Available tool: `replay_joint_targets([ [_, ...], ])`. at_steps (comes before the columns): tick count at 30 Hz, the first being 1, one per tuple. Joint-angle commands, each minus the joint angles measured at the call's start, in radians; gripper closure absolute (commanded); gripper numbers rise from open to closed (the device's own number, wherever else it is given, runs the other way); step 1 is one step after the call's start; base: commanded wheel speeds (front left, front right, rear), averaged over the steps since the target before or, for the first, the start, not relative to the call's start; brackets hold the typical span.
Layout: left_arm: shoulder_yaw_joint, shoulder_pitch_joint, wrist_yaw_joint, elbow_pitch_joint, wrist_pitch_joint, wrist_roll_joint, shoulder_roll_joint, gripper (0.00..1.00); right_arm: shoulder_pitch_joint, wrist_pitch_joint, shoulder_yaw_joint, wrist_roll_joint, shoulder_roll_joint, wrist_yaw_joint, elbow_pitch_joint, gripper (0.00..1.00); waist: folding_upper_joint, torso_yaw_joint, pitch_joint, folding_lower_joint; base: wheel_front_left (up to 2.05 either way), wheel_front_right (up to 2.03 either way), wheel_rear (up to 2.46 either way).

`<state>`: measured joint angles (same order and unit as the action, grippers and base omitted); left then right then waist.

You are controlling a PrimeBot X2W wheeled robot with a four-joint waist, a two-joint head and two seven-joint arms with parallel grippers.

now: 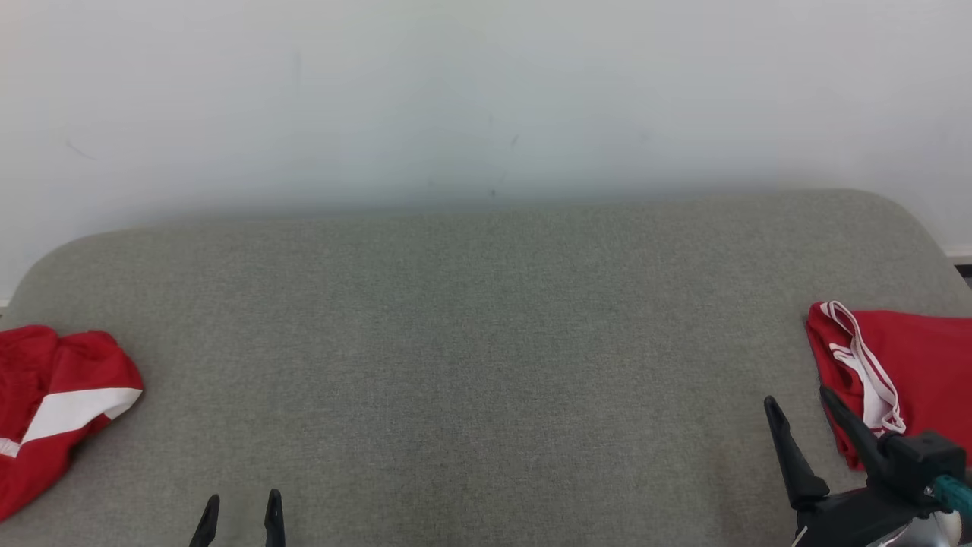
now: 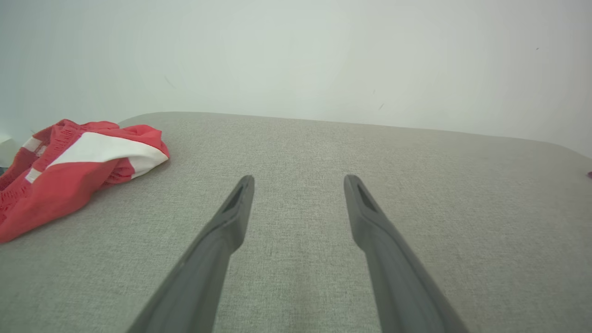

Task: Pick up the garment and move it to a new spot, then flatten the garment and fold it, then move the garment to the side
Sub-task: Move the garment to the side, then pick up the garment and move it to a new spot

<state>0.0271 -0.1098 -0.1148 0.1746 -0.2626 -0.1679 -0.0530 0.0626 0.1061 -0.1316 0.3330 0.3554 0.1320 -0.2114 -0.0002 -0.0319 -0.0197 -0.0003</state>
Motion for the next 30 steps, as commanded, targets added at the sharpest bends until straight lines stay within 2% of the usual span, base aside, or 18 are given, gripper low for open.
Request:
replay_joint_targets([
  [1, 0.007, -0.021, -0.003, 0.005, -0.003, 0.008, 0.001, 0.00, -0.025, 0.009, 0.002, 0.009, -0.013, -0.003, 0.004, 0.00, 0.0002, 0.036, -0.044, 0.0003, 0.00, 0.00, 0.00],
  [9, 0.040, -0.032, -0.008, 0.014, -0.003, 0.021, 0.002, 0.00, -0.085, 0.025, 0.001, -0.001, -0.076, -0.003, 0.010, 0.00, 0.0002, 0.036, -0.059, 0.0003, 0.00, 0.00, 0.00],
  [30, 0.025, -0.024, -0.015, 0.020, -0.003, 0.022, 0.003, 0.00, -0.105, 0.035, 0.026, -0.011, -0.102, -0.003, 0.011, 0.00, 0.0002, 0.049, -0.058, 0.0003, 0.00, 0.00, 0.00],
])
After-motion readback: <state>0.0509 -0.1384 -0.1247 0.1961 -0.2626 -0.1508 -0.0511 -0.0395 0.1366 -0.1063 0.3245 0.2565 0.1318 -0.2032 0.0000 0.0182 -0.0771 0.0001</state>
